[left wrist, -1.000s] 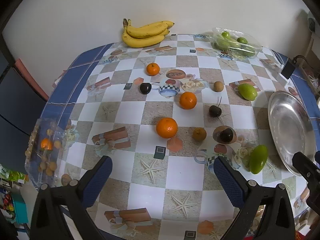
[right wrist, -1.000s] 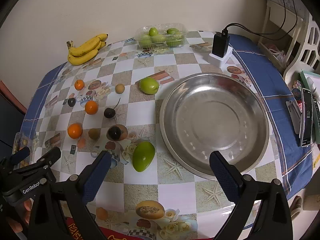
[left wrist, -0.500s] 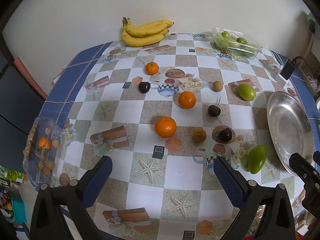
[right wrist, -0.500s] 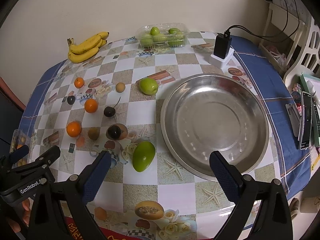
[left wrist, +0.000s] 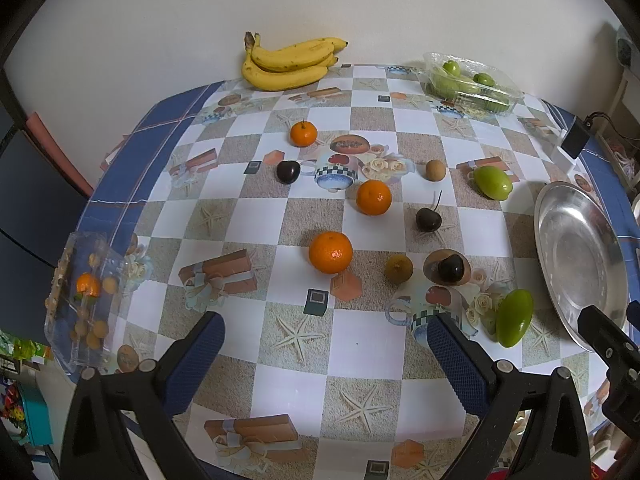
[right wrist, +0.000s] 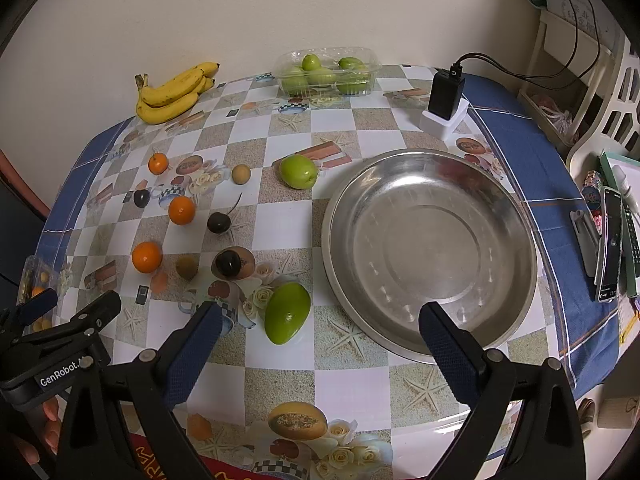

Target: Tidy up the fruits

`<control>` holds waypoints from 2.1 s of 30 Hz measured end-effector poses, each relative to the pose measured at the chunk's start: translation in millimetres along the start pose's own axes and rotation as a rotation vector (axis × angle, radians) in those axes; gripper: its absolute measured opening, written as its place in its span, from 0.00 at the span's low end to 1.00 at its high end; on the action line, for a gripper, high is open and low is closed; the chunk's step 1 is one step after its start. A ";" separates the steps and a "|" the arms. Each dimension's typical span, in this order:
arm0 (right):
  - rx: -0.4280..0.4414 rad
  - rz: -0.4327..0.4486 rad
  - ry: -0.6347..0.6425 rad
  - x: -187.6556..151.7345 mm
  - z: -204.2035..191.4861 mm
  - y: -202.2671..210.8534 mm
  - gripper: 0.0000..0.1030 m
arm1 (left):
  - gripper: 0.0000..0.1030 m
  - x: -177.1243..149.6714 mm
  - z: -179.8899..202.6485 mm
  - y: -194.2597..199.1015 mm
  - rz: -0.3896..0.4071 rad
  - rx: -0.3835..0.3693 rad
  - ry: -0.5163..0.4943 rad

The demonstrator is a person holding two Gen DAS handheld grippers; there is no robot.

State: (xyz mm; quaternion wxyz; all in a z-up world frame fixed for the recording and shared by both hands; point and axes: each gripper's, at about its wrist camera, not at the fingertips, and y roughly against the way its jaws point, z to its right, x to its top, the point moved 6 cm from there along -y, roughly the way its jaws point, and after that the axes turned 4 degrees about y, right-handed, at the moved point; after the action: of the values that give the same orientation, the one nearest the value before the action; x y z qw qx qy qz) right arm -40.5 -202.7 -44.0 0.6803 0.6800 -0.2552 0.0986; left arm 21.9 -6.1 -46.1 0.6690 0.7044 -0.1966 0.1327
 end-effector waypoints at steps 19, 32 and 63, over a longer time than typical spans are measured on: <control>-0.002 0.000 0.002 -0.1 -0.6 -0.4 0.96 | 0.99 -2.1 -1.6 -2.1 -0.005 -0.001 0.003; -0.008 -0.006 0.016 -0.6 -2.4 -2.8 0.96 | 0.99 -4.5 -2.7 -4.0 -0.009 -0.003 0.005; 0.115 -0.172 0.022 11.3 -31.6 -42.4 0.96 | 1.00 37.3 2.1 -29.6 -0.191 -0.148 0.050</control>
State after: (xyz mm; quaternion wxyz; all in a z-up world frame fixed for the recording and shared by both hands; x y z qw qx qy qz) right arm -3.8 -176.7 -73.9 0.6488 0.7362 -0.1822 0.0620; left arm 68.3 -11.0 -55.8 0.7335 0.6650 -0.1210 0.0709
